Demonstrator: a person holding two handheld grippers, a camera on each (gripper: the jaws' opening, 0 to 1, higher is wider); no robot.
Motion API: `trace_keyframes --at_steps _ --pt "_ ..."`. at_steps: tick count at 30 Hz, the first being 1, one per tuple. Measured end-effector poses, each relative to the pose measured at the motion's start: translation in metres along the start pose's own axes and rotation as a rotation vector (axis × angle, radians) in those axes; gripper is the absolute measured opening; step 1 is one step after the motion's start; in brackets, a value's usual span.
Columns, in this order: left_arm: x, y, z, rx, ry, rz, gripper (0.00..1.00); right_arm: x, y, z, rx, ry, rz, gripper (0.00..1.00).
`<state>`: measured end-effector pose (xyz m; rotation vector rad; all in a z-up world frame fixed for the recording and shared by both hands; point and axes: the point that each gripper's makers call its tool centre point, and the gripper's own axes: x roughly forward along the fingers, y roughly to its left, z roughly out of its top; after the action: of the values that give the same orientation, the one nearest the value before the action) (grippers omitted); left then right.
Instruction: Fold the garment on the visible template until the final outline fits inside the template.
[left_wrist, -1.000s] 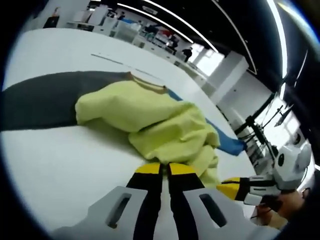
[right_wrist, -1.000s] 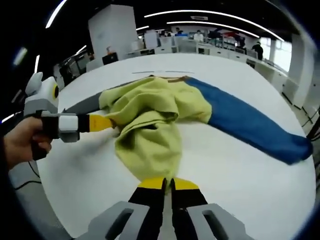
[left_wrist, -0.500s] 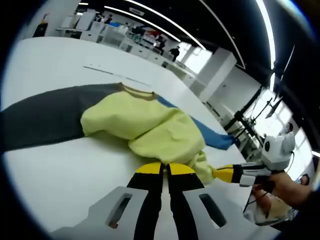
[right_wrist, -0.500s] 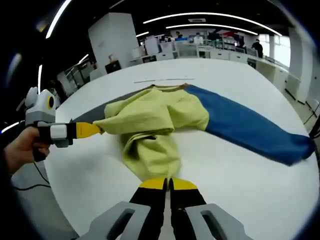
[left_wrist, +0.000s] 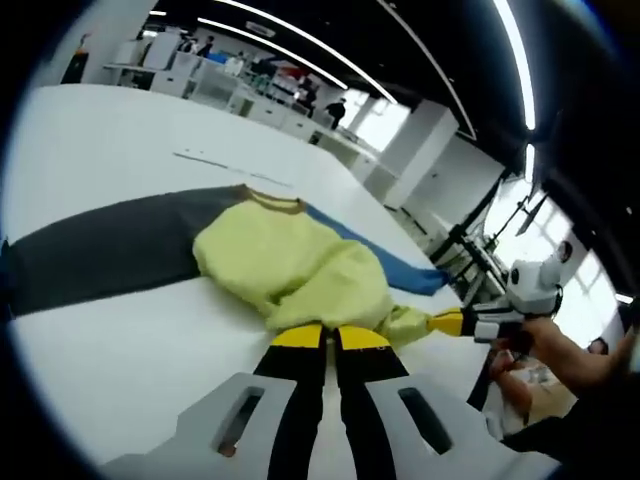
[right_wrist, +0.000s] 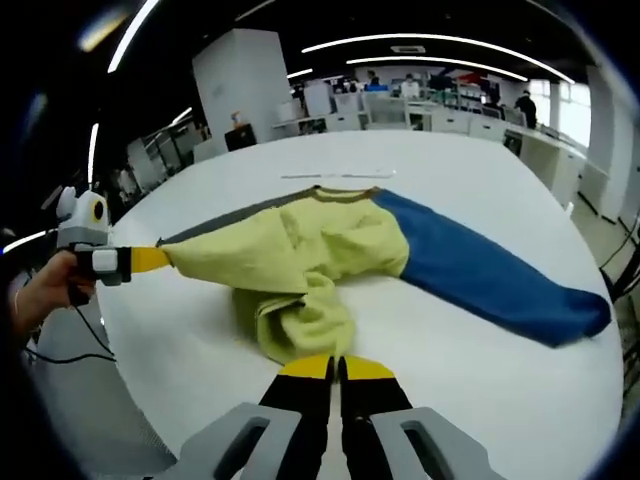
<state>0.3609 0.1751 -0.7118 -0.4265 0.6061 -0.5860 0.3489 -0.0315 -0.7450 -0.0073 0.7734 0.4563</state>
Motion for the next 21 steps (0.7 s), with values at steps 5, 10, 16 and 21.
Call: trace_keyframes --at_steps 5,10,16,21 --pt "-0.015 0.000 0.004 -0.014 -0.032 -0.005 0.00 -0.010 -0.002 0.001 -0.004 -0.008 -0.006 0.00" --pt "-0.028 0.005 0.001 -0.025 -0.030 0.017 0.00 -0.018 -0.001 0.002 -0.005 -0.008 -0.010 0.00" --pt "-0.045 0.010 -0.007 -0.027 -0.014 0.046 0.00 -0.028 0.000 -0.002 -0.006 0.001 -0.009 0.00" --pt "-0.055 0.017 -0.014 -0.058 -0.015 0.066 0.00 -0.033 -0.006 -0.013 0.013 0.023 -0.022 0.00"
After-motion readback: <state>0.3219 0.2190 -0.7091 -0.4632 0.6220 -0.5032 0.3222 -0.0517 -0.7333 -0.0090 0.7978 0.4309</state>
